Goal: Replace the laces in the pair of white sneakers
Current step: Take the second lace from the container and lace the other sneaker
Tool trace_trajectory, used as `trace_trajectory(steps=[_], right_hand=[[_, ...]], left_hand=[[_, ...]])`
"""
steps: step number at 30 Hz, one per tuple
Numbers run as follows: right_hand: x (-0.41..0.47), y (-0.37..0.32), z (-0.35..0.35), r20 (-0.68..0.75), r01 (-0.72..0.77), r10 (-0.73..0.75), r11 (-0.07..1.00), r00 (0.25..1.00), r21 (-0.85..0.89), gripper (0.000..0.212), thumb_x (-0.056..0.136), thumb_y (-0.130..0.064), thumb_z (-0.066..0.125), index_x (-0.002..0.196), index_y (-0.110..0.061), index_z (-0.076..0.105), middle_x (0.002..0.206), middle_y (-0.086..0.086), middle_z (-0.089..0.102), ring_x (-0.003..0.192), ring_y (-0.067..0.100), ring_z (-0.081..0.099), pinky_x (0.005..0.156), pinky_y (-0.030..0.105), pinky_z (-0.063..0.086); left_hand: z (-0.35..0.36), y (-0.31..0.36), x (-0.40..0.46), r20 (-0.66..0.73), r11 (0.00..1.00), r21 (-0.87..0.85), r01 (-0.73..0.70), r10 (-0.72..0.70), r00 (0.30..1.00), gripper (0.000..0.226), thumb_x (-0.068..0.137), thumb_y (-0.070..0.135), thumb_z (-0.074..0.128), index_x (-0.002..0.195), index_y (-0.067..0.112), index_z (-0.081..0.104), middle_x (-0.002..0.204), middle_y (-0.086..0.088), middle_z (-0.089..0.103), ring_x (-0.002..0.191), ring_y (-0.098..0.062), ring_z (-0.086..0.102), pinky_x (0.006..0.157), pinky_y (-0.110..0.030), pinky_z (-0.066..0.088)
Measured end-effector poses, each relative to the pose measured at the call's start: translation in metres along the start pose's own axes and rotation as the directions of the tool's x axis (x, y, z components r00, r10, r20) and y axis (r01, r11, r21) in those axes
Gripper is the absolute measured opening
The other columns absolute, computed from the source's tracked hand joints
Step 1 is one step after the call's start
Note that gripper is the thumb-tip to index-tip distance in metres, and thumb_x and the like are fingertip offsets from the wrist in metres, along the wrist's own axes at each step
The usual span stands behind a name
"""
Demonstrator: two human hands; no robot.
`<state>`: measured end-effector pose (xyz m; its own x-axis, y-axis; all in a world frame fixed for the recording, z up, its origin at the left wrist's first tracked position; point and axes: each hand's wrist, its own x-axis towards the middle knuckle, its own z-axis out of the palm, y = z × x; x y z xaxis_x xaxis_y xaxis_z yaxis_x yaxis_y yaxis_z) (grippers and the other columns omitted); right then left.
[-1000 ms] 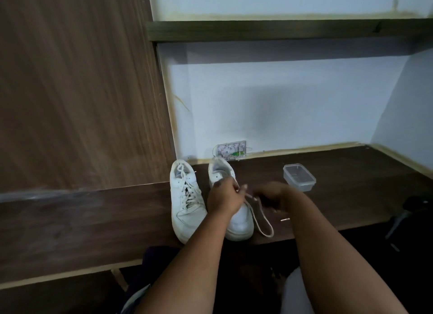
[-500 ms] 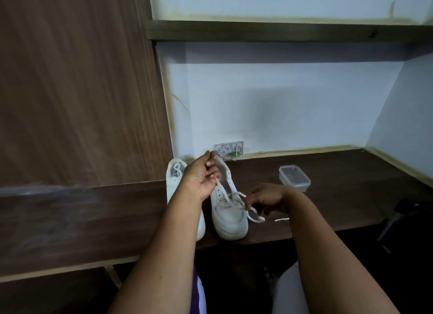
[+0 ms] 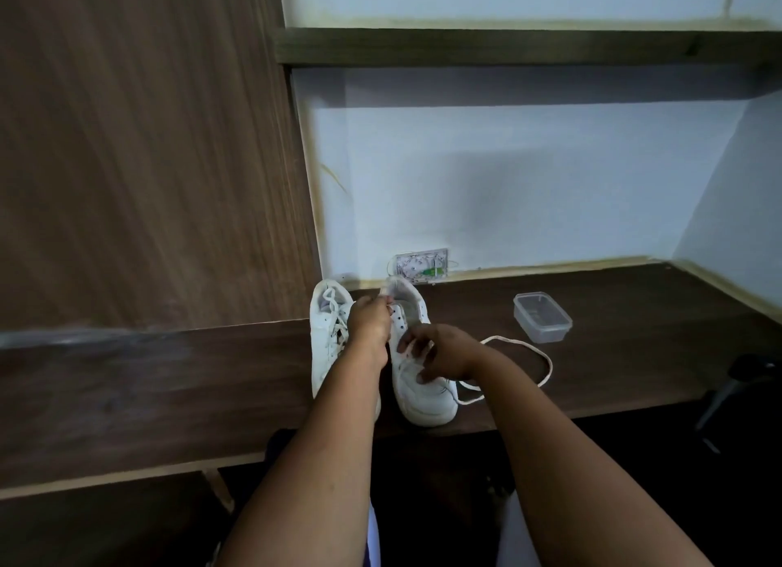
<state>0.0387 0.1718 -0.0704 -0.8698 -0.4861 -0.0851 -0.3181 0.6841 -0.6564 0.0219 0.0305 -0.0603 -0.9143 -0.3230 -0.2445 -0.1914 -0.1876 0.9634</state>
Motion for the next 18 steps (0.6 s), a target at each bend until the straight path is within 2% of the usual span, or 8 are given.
trace_trajectory(steps=[2, 4, 9, 10, 12, 14, 16, 18], right_hand=[[0.003, -0.005, 0.005, 0.039, 0.048, -0.045, 0.995, 0.998, -0.090, 0.051, 0.067, -0.006, 0.080, 0.112, -0.028, 0.066, 0.095, -0.006, 0.053, 0.072, 0.002, 0.050, 0.073, 0.015, 0.044], [0.008, -0.008, 0.012, 0.076, 0.087, -0.071, 0.969, 0.995, -0.233, 0.039, 0.071, -0.013, 0.079, 0.107, -0.026, 0.072, 0.096, -0.006, 0.055, 0.080, 0.005, 0.051, 0.074, 0.018, 0.042], [0.015, -0.010, 0.018, -0.016, 0.053, -0.062, 0.948, 0.998, -0.313, 0.015, 0.075, -0.016, 0.076, 0.090, -0.012, 0.077, 0.091, 0.005, 0.074, 0.084, 0.015, 0.064, 0.066, 0.016, 0.041], [0.016, -0.009, 0.018, -0.080, 0.053, -0.080, 0.953, 0.994, -0.299, 0.013, 0.077, -0.013, 0.073, 0.088, -0.010, 0.077, 0.090, 0.007, 0.074, 0.085, 0.018, 0.065, 0.068, 0.019, 0.043], [0.018, -0.004, 0.015, -0.276, 0.045, -0.090, 0.985, 0.957, -0.164, 0.011, 0.080, -0.007, 0.067, 0.086, -0.007, 0.076, 0.090, 0.010, 0.073, 0.081, 0.019, 0.064, 0.072, 0.023, 0.044], [0.019, 0.002, 0.007, -0.458, 0.012, 0.012, 0.999, 0.889, 0.049, 0.008, 0.082, -0.006, 0.065, 0.084, -0.008, 0.073, 0.085, 0.008, 0.071, 0.075, 0.015, 0.060, 0.069, 0.021, 0.043], [0.018, 0.007, -0.003, -0.498, -0.023, 0.127, 0.977, 0.858, 0.210, 0.008, 0.085, -0.011, 0.067, 0.077, -0.013, 0.067, 0.070, 0.001, 0.065, 0.063, 0.012, 0.056, 0.063, 0.021, 0.041], [0.016, 0.012, -0.008, -0.482, -0.065, 0.165, 0.974, 0.861, 0.219, 0.011, 0.085, -0.015, 0.068, 0.075, -0.016, 0.063, 0.063, -0.005, 0.060, 0.058, 0.008, 0.054, 0.064, 0.021, 0.040]], left_hand=[[0.000, 0.001, 0.001, 0.005, 1.000, 0.017, -0.025, 0.024, 1.000, 0.017, 0.095, 0.018, 0.051, 0.078, 0.018, 0.057, 0.065, 0.002, 0.048, 0.054, -0.013, 0.037, 0.049, -0.023, 0.028], [-0.001, 0.001, 0.002, 0.010, 0.999, 0.031, -0.041, 0.040, 0.999, 0.019, 0.094, 0.018, 0.051, 0.076, 0.018, 0.057, 0.065, 0.001, 0.049, 0.054, -0.013, 0.038, 0.050, -0.024, 0.028], [-0.003, 0.000, 0.001, 0.073, 0.994, 0.100, -0.054, 0.047, 0.996, 0.015, 0.090, 0.013, 0.053, 0.077, 0.013, 0.058, 0.064, -0.001, 0.055, 0.050, -0.014, 0.044, 0.050, -0.023, 0.036], [-0.003, -0.002, 0.000, 0.106, 0.982, 0.169, -0.083, 0.066, 0.992, 0.016, 0.089, 0.016, 0.053, 0.075, 0.014, 0.060, 0.068, -0.003, 0.060, 0.055, -0.017, 0.050, 0.055, -0.024, 0.042], [-0.005, -0.009, 0.001, 0.183, 0.930, 0.335, -0.154, 0.096, 0.978, 0.018, 0.091, 0.027, 0.056, 0.079, 0.017, 0.066, 0.086, -0.007, 0.070, 0.078, -0.024, 0.063, 0.077, -0.032, 0.050], [-0.005, -0.016, 0.001, 0.259, 0.898, 0.396, -0.189, 0.088, 0.962, 0.022, 0.094, 0.032, 0.055, 0.084, 0.018, 0.069, 0.098, -0.008, 0.071, 0.093, -0.025, 0.066, 0.089, -0.037, 0.052], [-0.004, -0.014, -0.004, 0.298, 0.899, 0.388, -0.203, 0.086, 0.951, 0.025, 0.099, 0.025, 0.051, 0.082, 0.014, 0.066, 0.087, -0.008, 0.069, 0.079, -0.021, 0.064, 0.076, -0.027, 0.056], [-0.003, -0.011, -0.006, 0.306, 0.901, 0.382, -0.206, 0.087, 0.948, 0.028, 0.101, 0.017, 0.048, 0.075, 0.012, 0.058, 0.071, -0.003, 0.058, 0.058, -0.011, 0.050, 0.054, -0.017, 0.043]])
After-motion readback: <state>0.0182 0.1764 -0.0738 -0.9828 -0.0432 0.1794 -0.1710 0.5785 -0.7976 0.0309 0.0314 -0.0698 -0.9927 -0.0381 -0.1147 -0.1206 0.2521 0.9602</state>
